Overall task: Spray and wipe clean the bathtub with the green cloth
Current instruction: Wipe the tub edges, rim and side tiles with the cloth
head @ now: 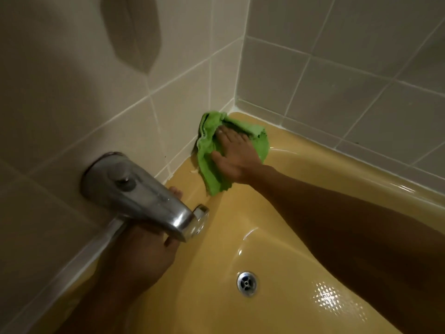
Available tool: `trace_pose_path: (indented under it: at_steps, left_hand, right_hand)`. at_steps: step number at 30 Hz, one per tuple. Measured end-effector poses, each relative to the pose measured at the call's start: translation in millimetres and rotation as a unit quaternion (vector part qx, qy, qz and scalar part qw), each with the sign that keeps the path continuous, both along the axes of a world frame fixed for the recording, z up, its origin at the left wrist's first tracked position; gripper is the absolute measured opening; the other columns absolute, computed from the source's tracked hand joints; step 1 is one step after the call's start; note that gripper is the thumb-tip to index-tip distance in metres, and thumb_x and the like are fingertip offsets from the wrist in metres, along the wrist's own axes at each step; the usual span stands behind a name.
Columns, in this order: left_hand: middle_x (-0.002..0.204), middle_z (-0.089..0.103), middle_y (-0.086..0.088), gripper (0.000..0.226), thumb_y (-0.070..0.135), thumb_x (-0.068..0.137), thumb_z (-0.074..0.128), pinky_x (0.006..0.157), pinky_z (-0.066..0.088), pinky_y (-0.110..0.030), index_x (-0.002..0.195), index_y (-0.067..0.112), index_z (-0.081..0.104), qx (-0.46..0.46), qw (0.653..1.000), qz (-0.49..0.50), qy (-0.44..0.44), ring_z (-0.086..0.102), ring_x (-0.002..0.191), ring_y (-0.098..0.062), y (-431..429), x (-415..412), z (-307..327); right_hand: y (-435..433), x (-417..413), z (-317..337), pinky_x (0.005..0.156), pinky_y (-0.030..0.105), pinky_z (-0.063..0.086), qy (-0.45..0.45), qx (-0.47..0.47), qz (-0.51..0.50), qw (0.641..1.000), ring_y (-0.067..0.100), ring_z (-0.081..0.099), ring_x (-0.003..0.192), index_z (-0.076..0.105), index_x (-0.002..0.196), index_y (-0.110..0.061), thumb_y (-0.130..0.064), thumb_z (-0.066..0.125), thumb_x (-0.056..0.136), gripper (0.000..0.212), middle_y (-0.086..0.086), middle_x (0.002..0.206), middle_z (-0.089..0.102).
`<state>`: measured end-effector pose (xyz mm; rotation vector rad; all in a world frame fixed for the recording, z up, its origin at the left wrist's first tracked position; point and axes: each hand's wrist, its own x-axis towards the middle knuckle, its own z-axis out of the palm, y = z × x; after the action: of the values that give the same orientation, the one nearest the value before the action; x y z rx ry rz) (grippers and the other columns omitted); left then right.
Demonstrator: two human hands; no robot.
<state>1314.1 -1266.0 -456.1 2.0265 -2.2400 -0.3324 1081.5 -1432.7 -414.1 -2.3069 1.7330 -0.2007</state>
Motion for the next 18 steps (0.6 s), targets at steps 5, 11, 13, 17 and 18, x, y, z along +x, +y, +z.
trace_pose_path:
  at_steps: [5, 11, 13, 17, 18]
  left_hand:
    - [0.103, 0.077, -0.01, 0.055, 0.053, 0.093, 0.048, 0.077, 0.062, -0.038, 0.116, 0.012, 0.075, -0.024, 1.0, -0.011, 0.002, 0.074, 0.089, -0.024, 10.4, -8.4, 14.3]
    - [0.11, 0.075, -0.011, 0.073, 0.065, 0.092, 0.031, 0.082, 0.061, -0.04, 0.129, 0.013, 0.069, -0.05, 0.999, 0.009, -0.016, 0.072, 0.099, -0.024, 11.9, -9.1, 19.9]
    - [0.117, 0.073, -0.01, 0.072, 0.064, 0.092, 0.034, 0.086, 0.06, -0.041, 0.137, 0.017, 0.063, -0.052, 0.999, 0.007, -0.004, 0.07, 0.107, -0.025, 13.7, -12.2, 25.4]
    - [0.101, 0.072, -0.007, 0.036, 0.039, 0.086, 0.078, 0.071, 0.058, -0.035, 0.113, 0.016, 0.07, -0.098, 0.994, 0.024, 0.041, 0.072, 0.09, -0.024, 26.7, -19.8, 36.5]
    - [0.103, 0.072, -0.007, 0.036, 0.033, 0.084, 0.082, 0.072, 0.057, -0.036, 0.114, 0.016, 0.069, -0.107, 0.993, 0.02, 0.044, 0.072, 0.093, -0.026, 31.0, -19.8, 37.2]
  right_hand:
    - [32.2, 5.0, -5.1, 0.126, 0.04, -0.002, -0.04, -0.001, 0.061, 0.997, 0.017, 0.009, 0.156, 0.017, 0.163, -0.02, -0.054, 0.025, 0.092, 0.079, 0.002, 0.171, 0.014]
    - [-2.1, -0.6, 1.5, 0.124, 0.038, 0.005, -0.031, 0.017, 0.005, 0.999, 0.017, 0.01, 0.157, 0.02, 0.162, -0.022, -0.054, 0.022, 0.093, 0.077, 0.0, 0.171, 0.013]
    - [-17.7, 1.7, 1.4, 0.125, 0.038, 0.005, -0.012, 0.007, -0.041, 0.999, 0.018, 0.011, 0.157, 0.018, 0.163, -0.02, -0.054, 0.026, 0.1, 0.072, 0.001, 0.171, 0.013]
    - [-16.2, 9.4, 2.4, 0.126, 0.042, 0.005, -0.029, 0.026, -0.067, 0.997, 0.023, 0.012, 0.157, 0.02, 0.163, -0.021, -0.057, 0.029, 0.097, 0.075, 0.002, 0.171, 0.013]
    - [-9.3, 11.0, 4.8, 0.127, 0.042, 0.005, -0.042, 0.035, -0.06, 0.997, 0.022, 0.013, 0.157, 0.022, 0.162, -0.022, -0.058, 0.026, 0.091, 0.08, 0.002, 0.171, 0.015]
